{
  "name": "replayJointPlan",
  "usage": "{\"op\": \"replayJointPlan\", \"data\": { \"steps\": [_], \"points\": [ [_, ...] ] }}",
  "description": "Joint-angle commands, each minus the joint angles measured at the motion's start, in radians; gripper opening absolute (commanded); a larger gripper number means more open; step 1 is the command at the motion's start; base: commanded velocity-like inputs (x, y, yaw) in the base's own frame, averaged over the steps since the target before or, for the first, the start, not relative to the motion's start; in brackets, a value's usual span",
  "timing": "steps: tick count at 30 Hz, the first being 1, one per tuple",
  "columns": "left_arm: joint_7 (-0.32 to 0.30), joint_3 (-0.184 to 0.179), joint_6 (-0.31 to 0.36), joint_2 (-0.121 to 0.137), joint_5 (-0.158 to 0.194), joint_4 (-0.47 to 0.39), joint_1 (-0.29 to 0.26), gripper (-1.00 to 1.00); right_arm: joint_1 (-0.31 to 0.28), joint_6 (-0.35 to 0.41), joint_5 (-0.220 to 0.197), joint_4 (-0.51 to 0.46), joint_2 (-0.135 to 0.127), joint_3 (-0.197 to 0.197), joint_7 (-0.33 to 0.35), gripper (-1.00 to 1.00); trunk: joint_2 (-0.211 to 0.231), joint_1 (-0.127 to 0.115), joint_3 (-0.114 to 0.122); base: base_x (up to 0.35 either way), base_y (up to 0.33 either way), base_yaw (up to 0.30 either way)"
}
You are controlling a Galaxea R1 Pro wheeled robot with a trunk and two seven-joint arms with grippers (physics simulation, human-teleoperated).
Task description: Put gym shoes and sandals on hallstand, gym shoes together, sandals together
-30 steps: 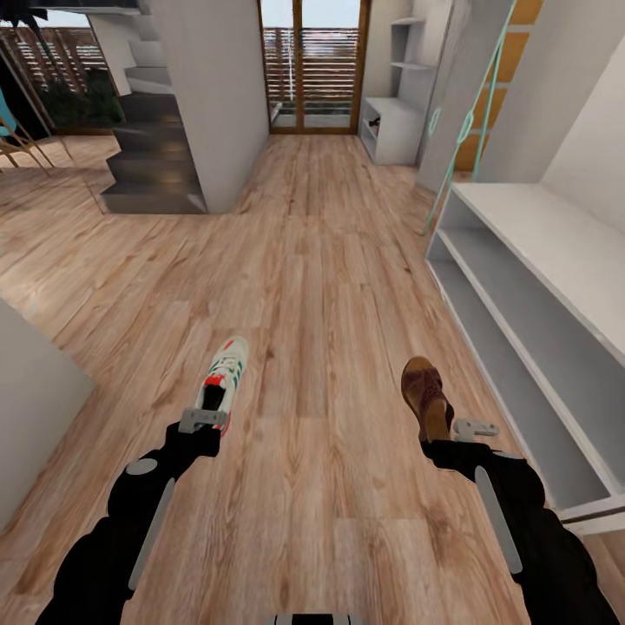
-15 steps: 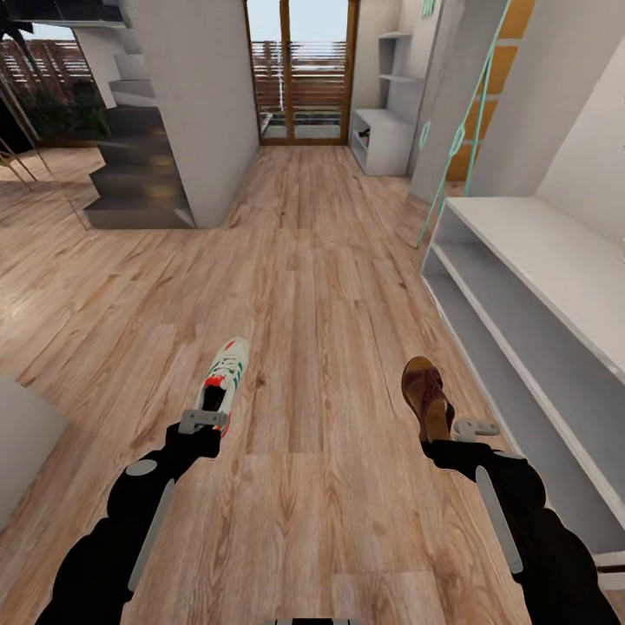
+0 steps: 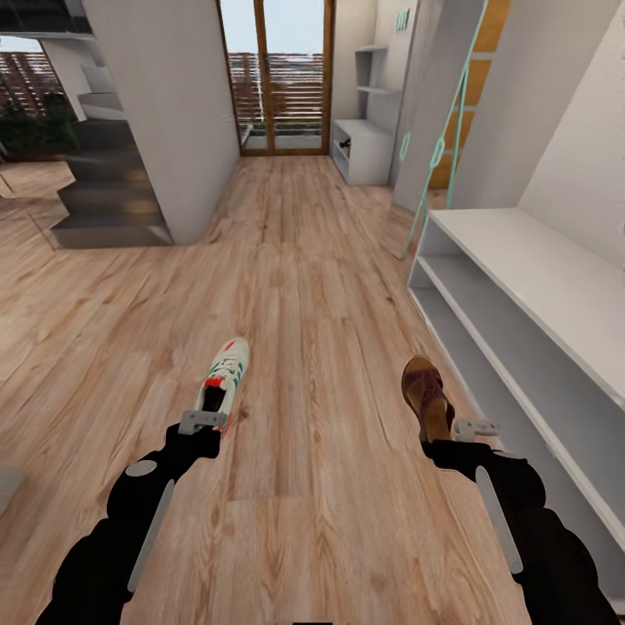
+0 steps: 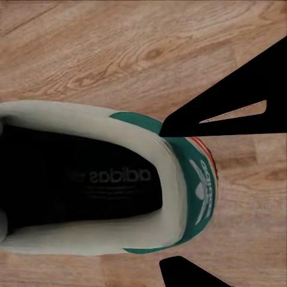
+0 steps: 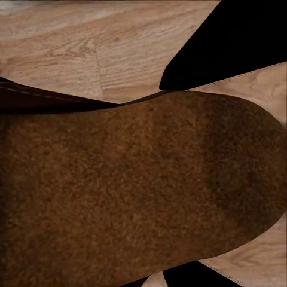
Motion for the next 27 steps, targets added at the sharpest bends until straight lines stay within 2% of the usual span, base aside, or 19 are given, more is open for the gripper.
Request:
{"op": "replayJointPlan", "data": {
  "steps": [1, 13, 27],
  "points": [
    [-0.007, 0.0, 0.005, 0.001, -0.008, -0.001, 0.0, -1.0, -0.001, 0.004, -0.008, -0.001, 0.0, -0.001, -0.003, -1.0, 0.0, 0.0, 0.001, 0.333, 0.0, -0.112],
    [-0.008, 0.0, 0.005, 0.001, -0.008, -0.001, 0.0, -1.0, -0.001, 0.004, -0.008, -0.001, 0.0, -0.001, -0.003, -1.0, 0.0, 0.0, 0.019, 0.333, 0.0, -0.055],
    [-0.008, 0.0, 0.005, 0.001, -0.008, -0.002, 0.0, -1.0, 0.0, 0.004, -0.009, -0.001, -0.001, -0.002, 0.001, -1.0, 0.0, 0.0, 0.021, 0.333, 0.0, 0.0]
  ]
}}
